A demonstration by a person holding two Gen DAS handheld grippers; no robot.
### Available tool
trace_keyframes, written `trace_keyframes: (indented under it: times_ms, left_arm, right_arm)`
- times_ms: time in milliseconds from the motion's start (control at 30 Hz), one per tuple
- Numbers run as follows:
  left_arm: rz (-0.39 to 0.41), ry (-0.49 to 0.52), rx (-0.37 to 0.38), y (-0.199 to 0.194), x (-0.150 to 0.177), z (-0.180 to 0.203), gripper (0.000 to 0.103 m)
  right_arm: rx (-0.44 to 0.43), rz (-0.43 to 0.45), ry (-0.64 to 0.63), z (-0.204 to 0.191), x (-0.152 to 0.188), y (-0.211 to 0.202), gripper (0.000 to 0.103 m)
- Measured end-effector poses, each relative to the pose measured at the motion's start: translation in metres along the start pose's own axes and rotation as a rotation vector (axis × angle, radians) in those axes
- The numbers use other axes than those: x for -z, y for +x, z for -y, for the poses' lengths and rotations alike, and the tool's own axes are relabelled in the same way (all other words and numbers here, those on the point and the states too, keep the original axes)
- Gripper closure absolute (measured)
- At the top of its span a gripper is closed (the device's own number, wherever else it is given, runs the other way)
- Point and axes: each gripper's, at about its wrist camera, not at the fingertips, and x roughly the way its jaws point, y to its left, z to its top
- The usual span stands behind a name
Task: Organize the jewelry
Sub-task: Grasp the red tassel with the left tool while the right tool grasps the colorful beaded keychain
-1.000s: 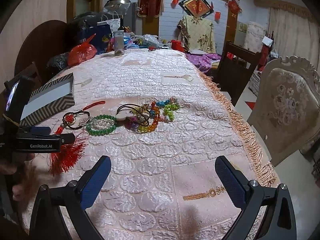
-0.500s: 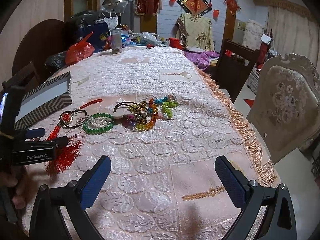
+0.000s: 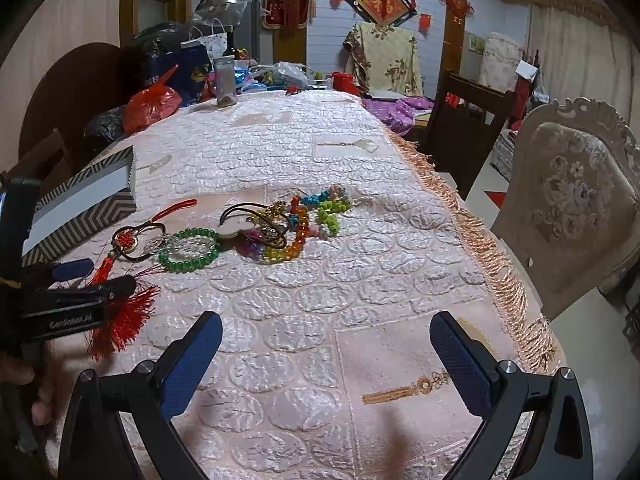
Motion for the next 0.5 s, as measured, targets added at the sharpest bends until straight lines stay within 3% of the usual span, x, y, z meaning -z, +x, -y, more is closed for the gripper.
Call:
trace_keyframes:
  times_ms: [33, 133, 200, 267, 500]
  left_arm:
    - [0.0, 0.006, 0.003, -0.001, 0.002, 0.0, 0.022]
    - [0.018, 0.006, -0.009, -0.009, 0.008, 0.001, 0.046]
    - [0.025, 0.001, -0.005, -0.013, 0.011, 0.0, 0.073]
    - [0.024, -0.008, 0.005, -0.016, 0.014, 0.0, 0.093]
    - [0.052, -0.052, 0.045, -0.021, 0.022, -0.007, 0.095]
  right_arm:
    - [-0.004, -0.001, 0.007, 0.002, 0.0, 0.0, 0.0]
    - [-0.019, 0.001, 0.041, 0.009, -0.003, 0.001, 0.0]
    - [-0.045, -0.006, 0.076, 0.015, -0.006, 0.005, 0.0]
    - [-0.082, -0.02, 0.097, 0.019, -0.01, 0.009, 0.001]
    - [-0.169, -0.081, 0.056, 0.032, -0.038, 0.036, 0.03]
